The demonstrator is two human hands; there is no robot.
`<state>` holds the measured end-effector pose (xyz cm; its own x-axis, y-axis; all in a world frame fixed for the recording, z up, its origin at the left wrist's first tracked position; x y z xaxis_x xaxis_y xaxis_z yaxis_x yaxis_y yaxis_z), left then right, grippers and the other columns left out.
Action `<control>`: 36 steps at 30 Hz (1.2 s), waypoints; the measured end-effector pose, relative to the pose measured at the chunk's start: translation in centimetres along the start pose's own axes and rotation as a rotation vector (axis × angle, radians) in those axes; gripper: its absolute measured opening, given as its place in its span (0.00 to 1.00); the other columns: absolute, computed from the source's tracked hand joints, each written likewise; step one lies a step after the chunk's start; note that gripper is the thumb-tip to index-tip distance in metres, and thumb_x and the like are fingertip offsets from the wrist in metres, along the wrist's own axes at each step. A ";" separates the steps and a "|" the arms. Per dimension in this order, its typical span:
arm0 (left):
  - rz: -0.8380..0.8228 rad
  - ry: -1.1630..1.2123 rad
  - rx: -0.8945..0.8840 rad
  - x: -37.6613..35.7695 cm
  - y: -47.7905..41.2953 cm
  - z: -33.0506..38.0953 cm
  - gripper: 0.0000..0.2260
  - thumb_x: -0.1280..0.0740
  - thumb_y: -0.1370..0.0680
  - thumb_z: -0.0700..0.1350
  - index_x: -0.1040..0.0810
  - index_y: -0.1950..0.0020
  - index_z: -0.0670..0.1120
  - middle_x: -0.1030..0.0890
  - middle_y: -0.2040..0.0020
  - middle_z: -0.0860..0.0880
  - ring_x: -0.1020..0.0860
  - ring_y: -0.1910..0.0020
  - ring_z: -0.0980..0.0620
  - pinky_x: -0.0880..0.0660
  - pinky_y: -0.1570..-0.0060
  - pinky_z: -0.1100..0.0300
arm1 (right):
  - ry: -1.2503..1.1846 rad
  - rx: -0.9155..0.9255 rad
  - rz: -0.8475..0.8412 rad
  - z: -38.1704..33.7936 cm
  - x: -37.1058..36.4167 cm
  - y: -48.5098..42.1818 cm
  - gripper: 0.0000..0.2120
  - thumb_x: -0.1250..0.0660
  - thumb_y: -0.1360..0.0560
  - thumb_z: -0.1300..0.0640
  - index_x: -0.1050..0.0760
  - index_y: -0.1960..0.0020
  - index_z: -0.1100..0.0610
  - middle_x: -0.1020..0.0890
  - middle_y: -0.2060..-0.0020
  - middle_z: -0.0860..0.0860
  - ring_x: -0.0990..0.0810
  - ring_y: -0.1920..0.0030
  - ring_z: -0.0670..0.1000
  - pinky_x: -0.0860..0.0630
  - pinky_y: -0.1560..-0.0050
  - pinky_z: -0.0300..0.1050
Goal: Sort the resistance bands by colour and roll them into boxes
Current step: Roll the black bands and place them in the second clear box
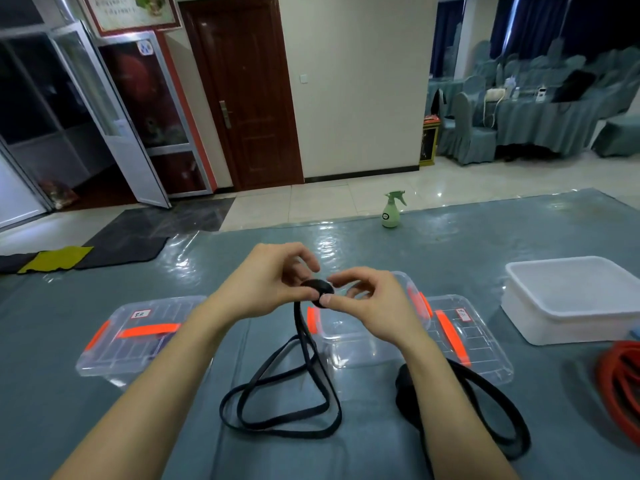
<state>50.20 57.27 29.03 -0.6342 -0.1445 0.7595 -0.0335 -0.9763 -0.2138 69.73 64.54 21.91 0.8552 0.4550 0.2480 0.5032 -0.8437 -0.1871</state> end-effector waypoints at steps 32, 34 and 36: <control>-0.137 -0.360 -0.003 0.6 1.0 0.5 0.08 0.15 0.32 0.50 0.10 0.55 0.56 0.14 0.65 0.61 0.16 0.63 0.63 0.17 0.58 0.57 | 0.308 0.162 -0.078 -1.6 -2.2 1.3 0.13 0.17 0.28 0.48 0.13 0.44 0.44 0.17 0.55 0.44 0.20 0.59 0.46 0.21 0.54 0.45; -0.186 -0.437 -0.011 0.6 0.6 1.1 0.08 0.17 0.32 0.50 0.10 0.55 0.56 0.14 0.66 0.62 0.16 0.64 0.64 0.17 0.58 0.55 | 0.345 0.183 -0.085 -1.9 -2.7 1.3 0.07 0.19 0.25 0.52 0.12 0.48 0.50 0.18 0.59 0.48 0.22 0.60 0.48 0.22 0.55 0.49; -0.179 -0.366 -0.022 1.1 0.2 1.0 0.07 0.17 0.31 0.49 0.11 0.55 0.56 0.14 0.65 0.60 0.15 0.62 0.62 0.17 0.57 0.54 | 0.287 0.205 -0.046 -2.1 -2.5 1.3 0.05 0.19 0.24 0.55 0.13 0.50 0.53 0.20 0.60 0.49 0.21 0.61 0.52 0.23 0.56 0.46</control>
<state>50.24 56.80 30.43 -0.3000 -0.0245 0.9536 -0.1373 -0.9882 -0.0686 67.95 61.72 23.00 0.7757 0.3682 0.5125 0.5800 -0.7360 -0.3492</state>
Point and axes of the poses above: each hand's wrist, its own y-axis away from the middle knuckle, its own x-axis out of the back of the hand, z = x × y, the point moved 4 cm from there along -y, towards the middle knuckle
